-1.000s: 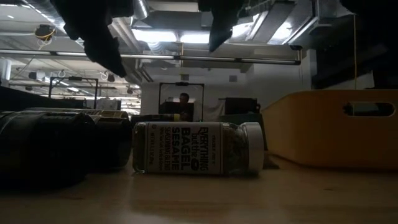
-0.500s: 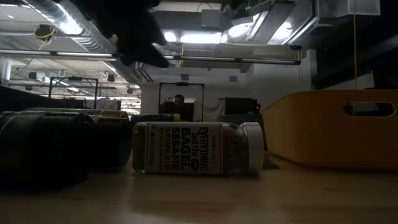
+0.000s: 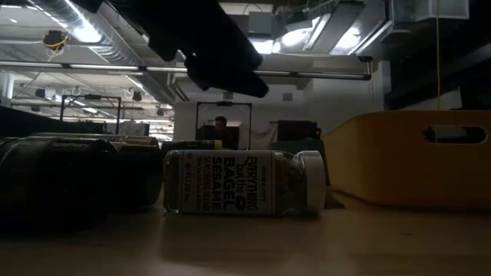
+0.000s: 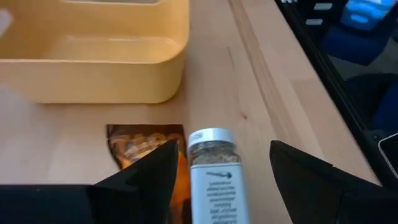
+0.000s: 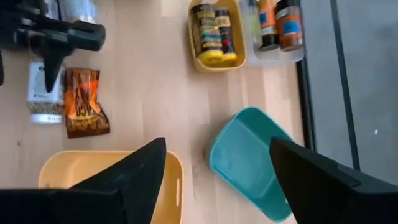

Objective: Sort spices by type
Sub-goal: Put the white seasoning bottle into the green bin

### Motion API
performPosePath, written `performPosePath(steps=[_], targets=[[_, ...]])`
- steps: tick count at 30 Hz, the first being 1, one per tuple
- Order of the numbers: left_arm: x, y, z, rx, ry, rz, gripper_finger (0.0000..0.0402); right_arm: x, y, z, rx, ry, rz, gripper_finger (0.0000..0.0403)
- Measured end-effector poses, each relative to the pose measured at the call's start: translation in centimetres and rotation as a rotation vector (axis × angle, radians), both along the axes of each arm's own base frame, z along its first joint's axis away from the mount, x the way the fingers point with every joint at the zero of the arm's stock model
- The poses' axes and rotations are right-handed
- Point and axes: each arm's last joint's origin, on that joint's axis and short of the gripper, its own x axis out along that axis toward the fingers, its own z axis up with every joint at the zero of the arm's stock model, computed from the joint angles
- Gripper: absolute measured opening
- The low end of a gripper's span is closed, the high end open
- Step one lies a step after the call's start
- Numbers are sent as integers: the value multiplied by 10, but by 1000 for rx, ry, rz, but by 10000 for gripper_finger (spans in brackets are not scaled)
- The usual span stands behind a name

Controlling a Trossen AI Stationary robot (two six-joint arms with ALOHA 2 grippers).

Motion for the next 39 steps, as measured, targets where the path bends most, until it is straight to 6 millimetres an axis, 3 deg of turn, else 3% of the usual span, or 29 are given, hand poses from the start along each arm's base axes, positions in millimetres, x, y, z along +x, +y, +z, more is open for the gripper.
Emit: performPosePath(steps=[12, 23, 33, 39], targets=[[10, -11, -27, -11, 94, 30, 237, 11, 3, -56, -5, 197, -33, 285], [3, -14, -32, 11, 155, 26, 237, -18, -1, -61, 26, 89, -86, 285], [-1, -12, -37, 13, 207, 48, 237, -44, -4, -92, 64, 4, -135, 285], [-2, -12, -40, 22, 224, 49, 237, -47, -4, -118, 119, -59, -130, 285]])
